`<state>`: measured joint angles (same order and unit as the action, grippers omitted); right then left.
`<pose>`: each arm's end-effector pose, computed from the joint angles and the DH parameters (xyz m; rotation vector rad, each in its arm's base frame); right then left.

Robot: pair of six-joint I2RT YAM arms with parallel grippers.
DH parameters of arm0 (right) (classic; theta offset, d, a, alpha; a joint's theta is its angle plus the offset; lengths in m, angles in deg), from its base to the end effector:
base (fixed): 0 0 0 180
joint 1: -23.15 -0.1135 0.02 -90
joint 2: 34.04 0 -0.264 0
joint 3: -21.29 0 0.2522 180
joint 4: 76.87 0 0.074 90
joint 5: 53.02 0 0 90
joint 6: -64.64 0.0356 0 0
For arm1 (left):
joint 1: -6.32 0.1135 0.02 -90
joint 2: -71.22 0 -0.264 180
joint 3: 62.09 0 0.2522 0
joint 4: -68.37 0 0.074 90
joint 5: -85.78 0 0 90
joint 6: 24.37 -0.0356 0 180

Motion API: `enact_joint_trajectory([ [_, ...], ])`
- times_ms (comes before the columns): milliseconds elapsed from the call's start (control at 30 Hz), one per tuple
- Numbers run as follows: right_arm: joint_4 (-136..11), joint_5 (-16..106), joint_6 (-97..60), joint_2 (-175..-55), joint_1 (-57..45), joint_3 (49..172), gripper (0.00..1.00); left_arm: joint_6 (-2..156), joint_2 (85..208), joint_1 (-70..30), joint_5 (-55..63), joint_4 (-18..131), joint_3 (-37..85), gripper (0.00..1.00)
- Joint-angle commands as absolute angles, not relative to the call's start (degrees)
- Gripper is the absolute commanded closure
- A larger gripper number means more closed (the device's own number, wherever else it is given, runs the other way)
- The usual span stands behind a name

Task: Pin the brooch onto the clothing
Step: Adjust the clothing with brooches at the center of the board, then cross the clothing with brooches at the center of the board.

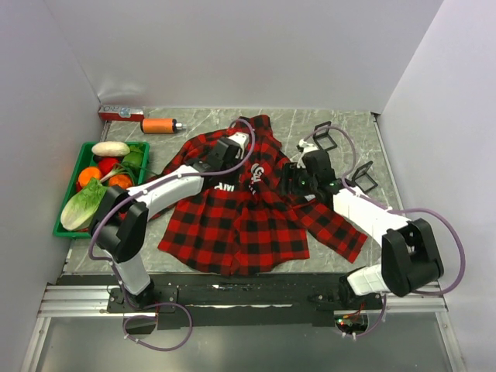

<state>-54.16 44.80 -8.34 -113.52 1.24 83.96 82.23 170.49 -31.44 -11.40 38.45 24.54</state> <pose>0.2742 0.1155 0.2306 -0.1724 2.2985 0.5104 0.3104 -0.2348 0.2449 0.3646 2.3018 -0.3375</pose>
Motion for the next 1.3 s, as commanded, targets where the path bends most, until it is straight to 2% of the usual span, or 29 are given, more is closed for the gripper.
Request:
enact_joint_trajectory([
  [0, -57.5, 40.2, -7.1, -109.1, 1.0, 83.0, 0.23, 86.4, 170.3, -33.2, -10.8, 39.6, 26.6, 0.99],
  [233, -57.0, 38.7, -7.3, -104.9, 1.1, 78.6, 0.24, 92.7, 163.9, -33.8, -8.7, 46.9, 21.1, 0.99],
  [533, -59.3, 41.5, -6.2, -105.8, 1.1, 76.9, 0.29, 101.0, 156.1, -33.3, -4.7, 62.2, 11.6, 0.99],
  [833, -62.1, 45.5, -4.2, -106.4, 1.0, 76.4, 0.34, 109.4, 158.0, -31.0, 3.2, 78.8, 4.0, 0.99],
  [1000, -62.8, 46.6, -2.9, -104.9, 1.0, 74.9, 0.37, 112.8, 159.8, -30.1, 4.3, 86.5, 0.7, 0.99],
  [1267, -61.9, 46.0, -2.7, -104.0, 1.0, 74.8, 0.38, 117.4, 161.1, -29.6, 1.4, 91.0, -3.8, 0.99],
])
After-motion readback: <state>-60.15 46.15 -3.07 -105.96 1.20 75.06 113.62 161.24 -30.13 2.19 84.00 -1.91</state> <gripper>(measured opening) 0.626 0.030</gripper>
